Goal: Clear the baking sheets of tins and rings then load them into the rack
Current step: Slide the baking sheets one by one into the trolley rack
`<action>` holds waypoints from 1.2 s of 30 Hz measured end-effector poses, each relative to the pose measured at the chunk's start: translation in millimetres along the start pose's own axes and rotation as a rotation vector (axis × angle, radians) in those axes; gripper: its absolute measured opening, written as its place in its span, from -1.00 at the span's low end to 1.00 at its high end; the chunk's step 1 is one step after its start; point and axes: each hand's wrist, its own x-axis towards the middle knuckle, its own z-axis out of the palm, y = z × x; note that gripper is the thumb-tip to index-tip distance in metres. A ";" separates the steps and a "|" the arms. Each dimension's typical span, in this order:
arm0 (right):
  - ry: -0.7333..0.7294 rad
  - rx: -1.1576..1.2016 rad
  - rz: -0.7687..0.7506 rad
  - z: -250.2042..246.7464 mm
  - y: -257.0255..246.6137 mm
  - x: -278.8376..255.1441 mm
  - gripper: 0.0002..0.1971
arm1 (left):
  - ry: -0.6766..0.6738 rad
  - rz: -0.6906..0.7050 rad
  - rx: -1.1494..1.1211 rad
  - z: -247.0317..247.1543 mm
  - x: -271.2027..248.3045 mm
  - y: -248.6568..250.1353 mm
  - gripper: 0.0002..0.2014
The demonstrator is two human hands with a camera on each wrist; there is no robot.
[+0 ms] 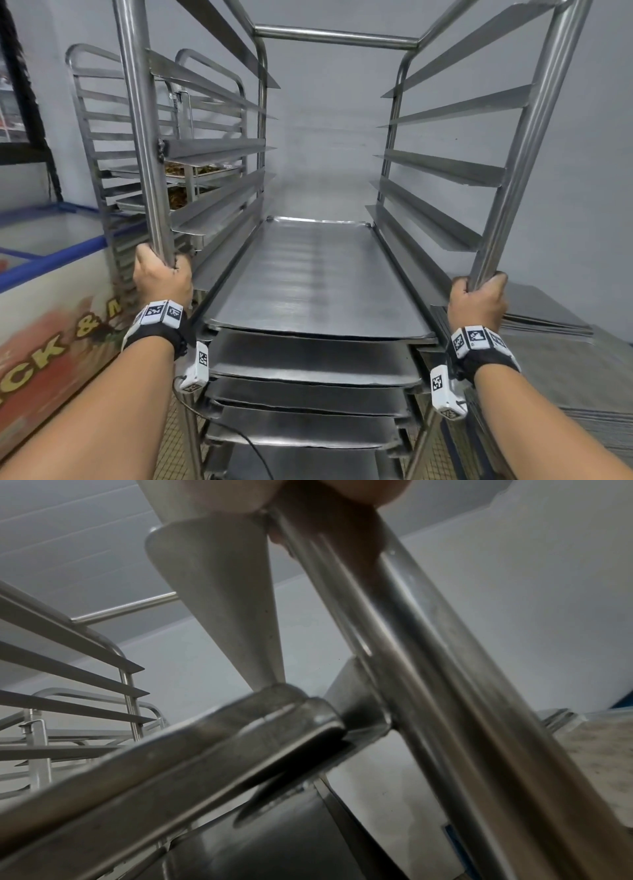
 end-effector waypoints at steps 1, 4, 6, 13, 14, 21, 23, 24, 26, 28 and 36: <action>0.001 -0.012 -0.003 9.0 1.1 3.6 -0.79 | 0.000 0.001 0.001 8.4 3.6 -1.1 -0.76; 0.017 -0.011 0.000 36.6 1.5 15.6 -0.80 | 0.008 0.008 0.010 32.6 16.9 -5.5 -0.76; 0.024 0.019 -0.006 52.4 0.5 21.9 -0.81 | 0.010 0.014 0.010 45.5 25.9 -9.6 -0.75; -0.011 0.059 -0.018 108.0 -6.0 37.0 -0.76 | 0.017 0.018 0.034 85.5 58.2 -19.2 -0.73; -0.009 0.070 -0.014 117.1 -7.1 39.1 -0.73 | 0.024 0.019 0.033 91.5 64.4 -22.0 -0.74; -0.047 0.087 0.047 175.0 -16.7 52.1 -0.76 | 0.041 0.018 0.030 131.1 103.3 -38.9 -0.74; -0.047 0.100 0.039 193.2 -18.2 56.6 -0.76 | 0.040 0.022 0.015 143.8 114.5 -45.1 -0.75; -0.044 0.105 0.038 202.6 -18.3 59.0 -0.76 | 0.039 0.024 0.012 150.2 119.9 -48.6 -0.75; -0.047 0.103 0.045 220.6 -20.2 62.9 -0.76 | 0.037 0.036 0.009 161.6 131.0 -56.1 -0.77; -0.048 0.104 0.052 236.2 -23.3 66.5 -0.76 | 0.032 0.045 -0.006 172.6 141.3 -61.8 -0.77; -0.032 0.024 0.067 301.6 -31.6 77.4 -0.78 | 0.022 0.047 -0.047 216.0 183.1 -81.8 -0.79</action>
